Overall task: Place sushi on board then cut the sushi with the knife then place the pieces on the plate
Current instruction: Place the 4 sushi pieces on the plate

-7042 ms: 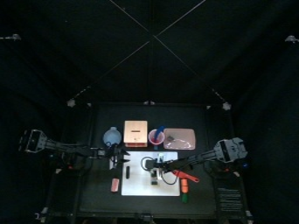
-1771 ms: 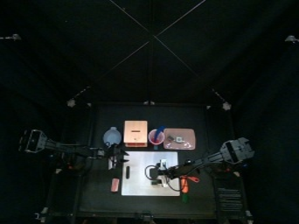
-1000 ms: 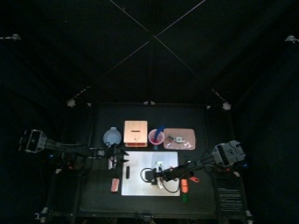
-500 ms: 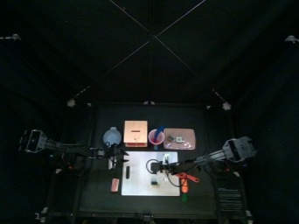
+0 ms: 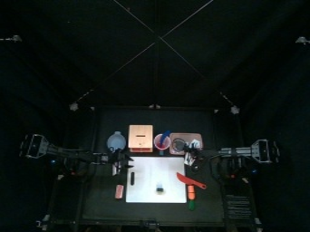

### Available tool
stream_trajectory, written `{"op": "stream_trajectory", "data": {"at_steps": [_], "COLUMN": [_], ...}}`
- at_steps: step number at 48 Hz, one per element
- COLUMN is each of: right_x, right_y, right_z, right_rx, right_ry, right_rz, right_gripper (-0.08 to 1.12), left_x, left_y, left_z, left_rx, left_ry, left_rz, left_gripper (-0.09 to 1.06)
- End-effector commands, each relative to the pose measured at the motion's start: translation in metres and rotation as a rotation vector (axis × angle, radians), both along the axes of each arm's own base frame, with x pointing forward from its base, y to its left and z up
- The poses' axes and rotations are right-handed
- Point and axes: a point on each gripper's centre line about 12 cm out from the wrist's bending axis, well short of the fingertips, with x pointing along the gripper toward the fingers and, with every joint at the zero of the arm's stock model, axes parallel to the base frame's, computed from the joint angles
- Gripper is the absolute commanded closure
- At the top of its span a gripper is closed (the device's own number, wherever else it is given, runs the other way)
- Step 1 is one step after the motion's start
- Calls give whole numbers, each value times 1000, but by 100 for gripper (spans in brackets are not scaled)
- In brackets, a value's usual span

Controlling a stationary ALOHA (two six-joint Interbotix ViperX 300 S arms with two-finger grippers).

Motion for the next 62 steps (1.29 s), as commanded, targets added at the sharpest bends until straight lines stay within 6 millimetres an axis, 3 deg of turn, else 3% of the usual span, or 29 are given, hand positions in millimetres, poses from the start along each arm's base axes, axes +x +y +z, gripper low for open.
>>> {"op": "stream_trajectory", "data": {"at_steps": [1, 16, 25, 34, 44, 51, 62], "right_x": [-10, -33, -41, -39, -32, -12, 33], "right_y": [-17, -42, -43, -44, -43, -12, 80], "right_z": [-1, -24, -31, -21, 13, 39, 66], "right_rx": [9, 51, 66, 55, 24, 56, 146], "right_ry": [-62, -165, -152, -189, -300, -400, -531], "right_rz": [-66, -195, -224, -226, -216, -102, 268], "right_gripper": [48, 46, 34, 21, 18, 18, 18], "left_x": [3, 3, 1, 1, 1, 1, 1], "left_y": [0, 1, 3, 3, 3, 3, 4], "left_z": [4, 3, 2, 2, 1, 2, 1], "left_rx": [-2, 2, -1, -1, -1, -3, -14], "left_ry": [-14, -12, -8, -8, -6, -8, -6], "left_rz": [3, 5, 12, 12, 12, 14, 25], "left_gripper": [20, 20, 20, 20, 20, 20, 20]}}
